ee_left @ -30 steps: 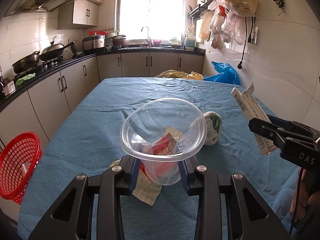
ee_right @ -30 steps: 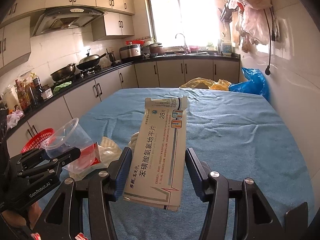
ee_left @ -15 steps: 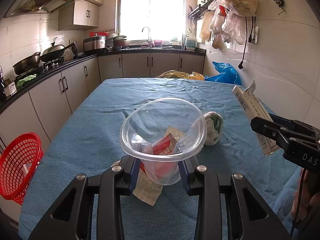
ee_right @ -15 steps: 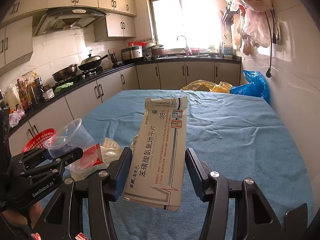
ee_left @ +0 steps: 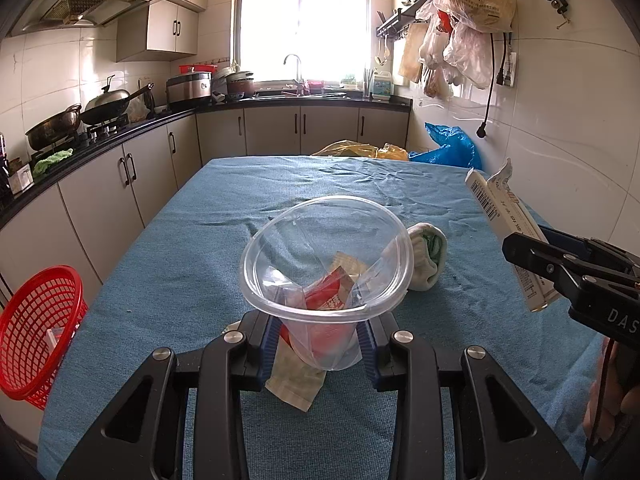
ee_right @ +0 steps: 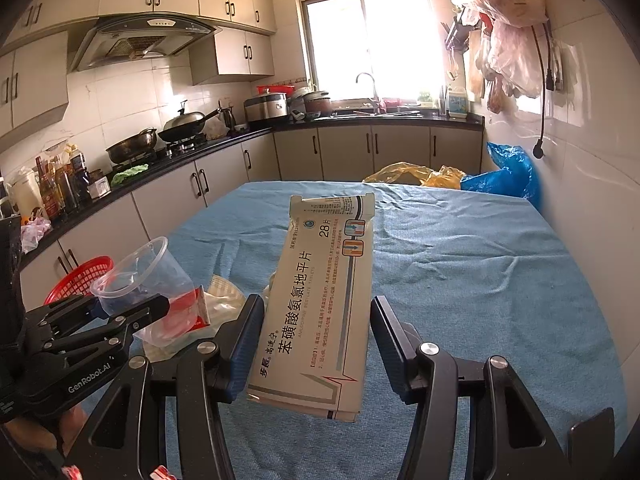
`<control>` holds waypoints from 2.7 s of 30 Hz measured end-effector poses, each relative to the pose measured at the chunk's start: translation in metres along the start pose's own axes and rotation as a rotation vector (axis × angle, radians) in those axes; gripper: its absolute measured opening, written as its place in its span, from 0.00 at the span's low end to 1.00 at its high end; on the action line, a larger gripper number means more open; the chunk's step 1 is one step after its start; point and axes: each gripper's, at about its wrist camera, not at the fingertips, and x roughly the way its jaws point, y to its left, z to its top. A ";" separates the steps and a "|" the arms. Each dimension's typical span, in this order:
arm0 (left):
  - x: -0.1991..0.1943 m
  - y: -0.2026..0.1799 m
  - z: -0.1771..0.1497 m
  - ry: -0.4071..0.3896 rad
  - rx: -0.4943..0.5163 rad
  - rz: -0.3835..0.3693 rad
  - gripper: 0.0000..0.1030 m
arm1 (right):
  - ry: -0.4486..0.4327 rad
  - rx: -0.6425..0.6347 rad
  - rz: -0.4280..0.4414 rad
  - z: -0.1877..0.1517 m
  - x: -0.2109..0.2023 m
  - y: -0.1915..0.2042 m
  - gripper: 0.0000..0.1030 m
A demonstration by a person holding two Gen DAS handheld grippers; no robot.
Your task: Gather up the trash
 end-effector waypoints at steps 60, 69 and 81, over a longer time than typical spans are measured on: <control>-0.087 0.121 -0.022 -0.066 -0.195 0.160 0.33 | 0.094 -0.105 0.218 0.015 -0.003 0.138 0.57; -0.092 0.164 -0.026 -0.055 -0.272 0.225 0.33 | 0.100 -0.178 0.268 0.025 0.005 0.183 0.57; -0.104 0.211 -0.038 -0.036 -0.355 0.295 0.33 | 0.139 -0.235 0.361 0.035 0.030 0.245 0.58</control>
